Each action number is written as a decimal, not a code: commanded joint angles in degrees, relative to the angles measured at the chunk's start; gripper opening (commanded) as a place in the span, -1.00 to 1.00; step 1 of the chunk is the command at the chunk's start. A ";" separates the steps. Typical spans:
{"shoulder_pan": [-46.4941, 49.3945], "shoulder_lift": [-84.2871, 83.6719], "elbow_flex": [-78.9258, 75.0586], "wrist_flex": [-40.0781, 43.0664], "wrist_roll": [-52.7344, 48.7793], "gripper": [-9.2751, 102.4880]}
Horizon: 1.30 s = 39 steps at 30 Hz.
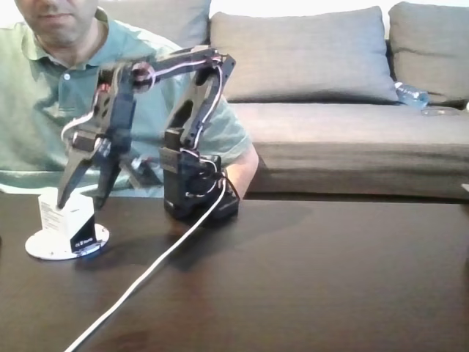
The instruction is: Grasp a servo box and put it on the zirlivani.
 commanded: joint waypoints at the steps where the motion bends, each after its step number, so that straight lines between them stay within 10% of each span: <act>1: -1.76 0.97 -10.72 7.65 1.23 -0.19; 10: -21.88 8.79 -30.32 24.52 8.96 -0.38; 20: -57.39 47.64 -10.20 15.73 10.99 -0.82; 39: -43.15 56.07 33.93 1.05 8.61 -0.82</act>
